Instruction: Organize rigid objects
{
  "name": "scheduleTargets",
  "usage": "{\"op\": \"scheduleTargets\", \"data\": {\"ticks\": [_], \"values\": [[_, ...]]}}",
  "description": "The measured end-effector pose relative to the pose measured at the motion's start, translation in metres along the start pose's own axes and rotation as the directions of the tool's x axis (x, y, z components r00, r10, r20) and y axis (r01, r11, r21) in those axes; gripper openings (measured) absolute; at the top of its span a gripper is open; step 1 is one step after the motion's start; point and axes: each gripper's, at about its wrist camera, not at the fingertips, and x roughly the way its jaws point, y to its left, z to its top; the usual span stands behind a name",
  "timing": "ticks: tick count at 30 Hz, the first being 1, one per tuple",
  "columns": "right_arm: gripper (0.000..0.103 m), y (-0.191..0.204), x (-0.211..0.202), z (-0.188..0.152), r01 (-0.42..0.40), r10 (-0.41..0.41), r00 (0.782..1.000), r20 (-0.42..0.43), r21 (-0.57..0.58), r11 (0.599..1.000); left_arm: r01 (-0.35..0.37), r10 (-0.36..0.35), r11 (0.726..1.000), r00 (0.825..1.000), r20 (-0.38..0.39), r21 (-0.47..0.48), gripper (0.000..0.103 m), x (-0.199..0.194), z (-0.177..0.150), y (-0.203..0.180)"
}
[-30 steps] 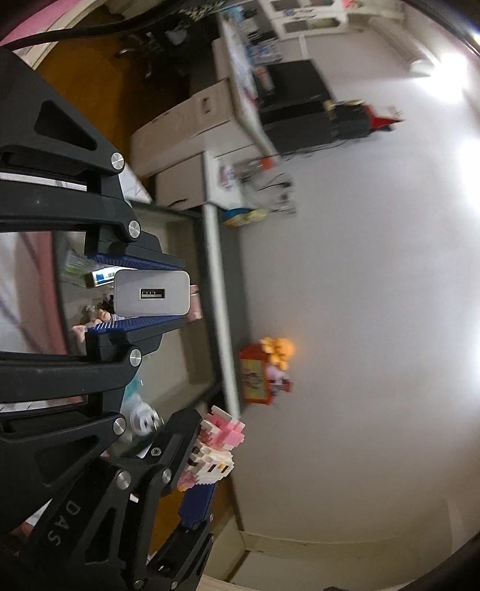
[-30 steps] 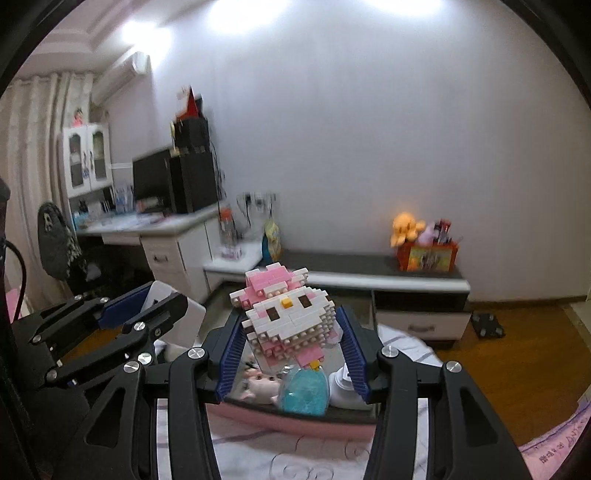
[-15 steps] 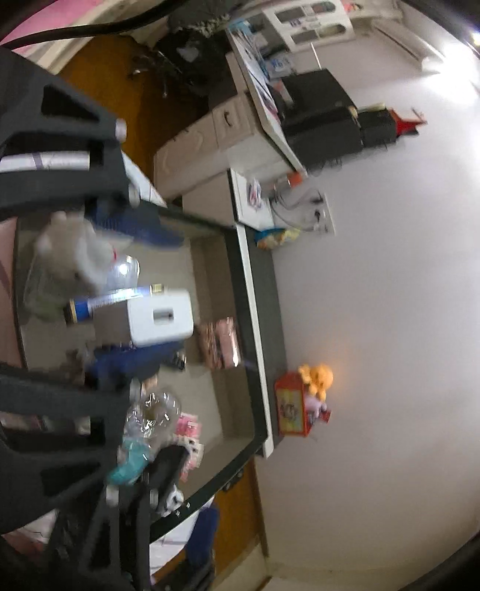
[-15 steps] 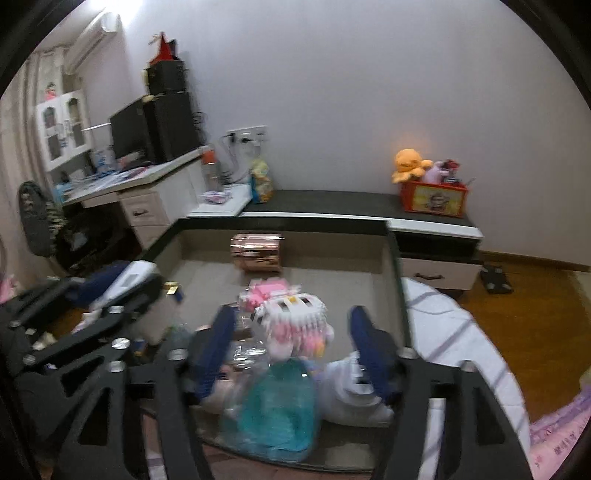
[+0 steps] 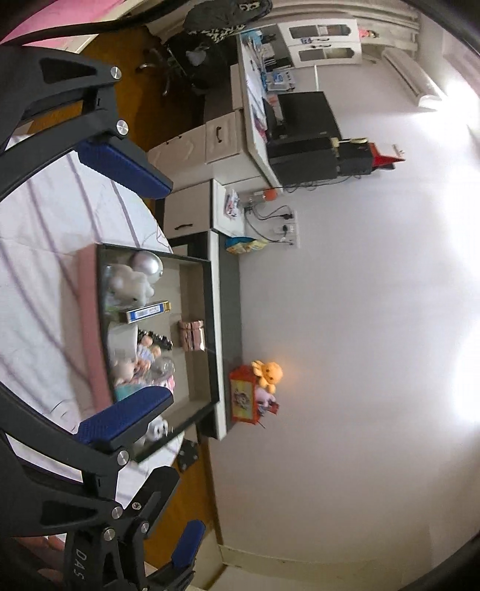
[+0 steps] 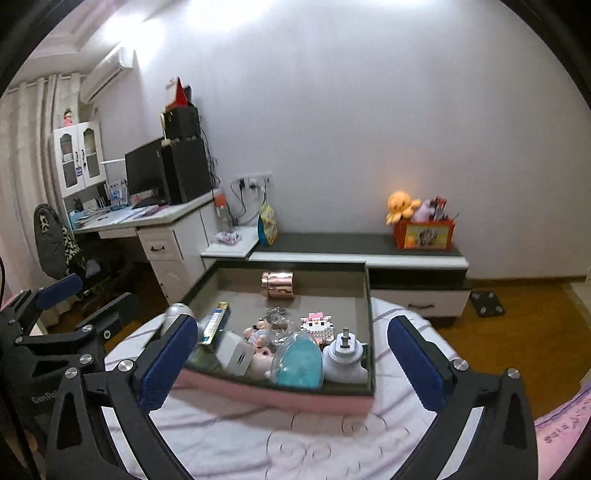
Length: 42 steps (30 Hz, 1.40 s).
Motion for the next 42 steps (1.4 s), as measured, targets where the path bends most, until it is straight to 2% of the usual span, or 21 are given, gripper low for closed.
{"op": "scheduleTargets", "data": {"ticks": [8,14,20,28,42], "values": [[0.103,0.028,-0.100,-0.011,0.044,-0.039,0.994,0.104,-0.042,0.998,0.015,-0.015,1.000,0.998,0.065,-0.006,0.103,-0.094,-0.012,-0.001],[0.103,0.040,-0.154,-0.026,0.064,-0.058,0.989,0.139,-0.034,0.997,-0.020,0.018,1.000,0.991,0.136,0.016,0.103,-0.154,-0.021,-0.005],[0.103,0.049,-0.199,-0.037,0.067,-0.061,0.981,0.182,-0.026,0.997,-0.014,0.011,1.000,0.982,0.189,0.016,0.103,-0.201,-0.024,-0.010],[0.103,0.062,-0.240,-0.043,0.089,-0.074,0.969,0.235,-0.056,0.994,-0.022,0.021,1.000,0.972,0.235,0.002,0.103,-0.237,-0.028,-0.007],[0.103,0.074,-0.256,-0.045,0.088,-0.066,0.956,0.286,-0.063,0.994,-0.035,0.036,0.999,0.961,0.275,-0.008,0.103,-0.252,-0.024,-0.008]]}}
